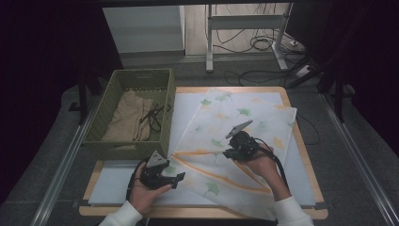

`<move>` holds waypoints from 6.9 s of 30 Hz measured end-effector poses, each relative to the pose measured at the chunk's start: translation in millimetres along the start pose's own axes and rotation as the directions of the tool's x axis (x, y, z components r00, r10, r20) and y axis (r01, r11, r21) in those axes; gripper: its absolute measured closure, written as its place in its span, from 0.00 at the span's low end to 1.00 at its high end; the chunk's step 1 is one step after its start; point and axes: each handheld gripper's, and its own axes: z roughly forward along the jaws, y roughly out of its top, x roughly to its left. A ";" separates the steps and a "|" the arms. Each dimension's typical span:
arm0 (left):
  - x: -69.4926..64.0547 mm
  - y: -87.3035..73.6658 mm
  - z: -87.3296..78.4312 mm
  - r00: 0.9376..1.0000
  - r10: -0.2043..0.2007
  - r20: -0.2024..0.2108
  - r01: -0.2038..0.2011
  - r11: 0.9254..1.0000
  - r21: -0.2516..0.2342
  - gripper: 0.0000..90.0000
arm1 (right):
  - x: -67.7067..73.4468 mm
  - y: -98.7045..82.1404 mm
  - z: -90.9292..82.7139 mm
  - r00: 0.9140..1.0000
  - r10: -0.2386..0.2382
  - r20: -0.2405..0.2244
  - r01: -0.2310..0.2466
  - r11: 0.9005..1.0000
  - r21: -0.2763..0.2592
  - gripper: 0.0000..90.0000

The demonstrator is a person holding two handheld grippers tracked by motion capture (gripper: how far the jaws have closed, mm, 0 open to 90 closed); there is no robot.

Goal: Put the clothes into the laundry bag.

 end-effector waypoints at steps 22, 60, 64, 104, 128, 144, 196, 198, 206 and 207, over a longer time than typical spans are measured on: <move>-1.4 4.0 -3.1 1.000 0.019 -0.021 -0.020 1.000 -0.023 0.22 | 9.1 2.9 -16.0 1.000 -0.009 0.011 0.009 0.999 -0.051 0.97; -1.2 4.1 -8.8 0.999 0.037 -0.017 -0.037 0.999 -0.022 0.22 | 3.1 13.3 -44.1 1.000 -0.002 -0.013 0.000 0.991 -0.137 0.97; -0.8 4.2 -10.3 0.999 0.033 -0.021 -0.034 0.999 -0.031 0.22 | 3.3 17.6 -45.5 1.000 -0.012 -0.014 0.010 0.990 -0.144 0.97; -12.9 23.8 -43.6 0.996 0.084 -0.010 -0.084 0.995 -0.052 0.23 | -3.6 9.6 -44.6 1.000 0.009 -0.022 -0.011 0.990 -0.139 0.97; 3.1 57.4 -87.5 0.997 0.075 -0.002 -0.074 0.990 -0.123 0.28 | -2.8 9.9 -43.0 1.000 0.013 -0.019 -0.015 0.991 -0.132 0.97; 28.0 96.2 -89.8 0.993 0.076 -0.089 -0.089 0.984 -0.154 0.30 | -4.2 8.9 -42.5 1.000 0.016 -0.021 -0.019 0.991 -0.129 0.97; 127.1 151.7 -48.4 0.969 -0.070 -0.236 0.058 0.997 -0.056 0.28 | -7.0 5.0 -40.7 1.000 0.027 -0.013 -0.028 0.993 -0.115 0.97; 130.6 152.4 -46.5 0.967 -0.078 -0.241 0.068 0.996 -0.052 0.28 | -6.8 5.0 -40.8 1.000 0.027 -0.013 -0.028 0.993 -0.115 0.97; 146.2 155.6 -38.3 0.953 -0.102 -0.285 0.096 0.995 -0.038 0.26 | -7.0 4.7 -38.3 0.999 0.029 -0.020 -0.031 0.994 -0.108 0.97; 148.0 155.9 -36.7 0.950 -0.104 -0.294 0.098 0.995 -0.035 0.26 | -6.9 4.6 -38.2 0.999 0.029 -0.021 -0.031 0.994 -0.108 0.97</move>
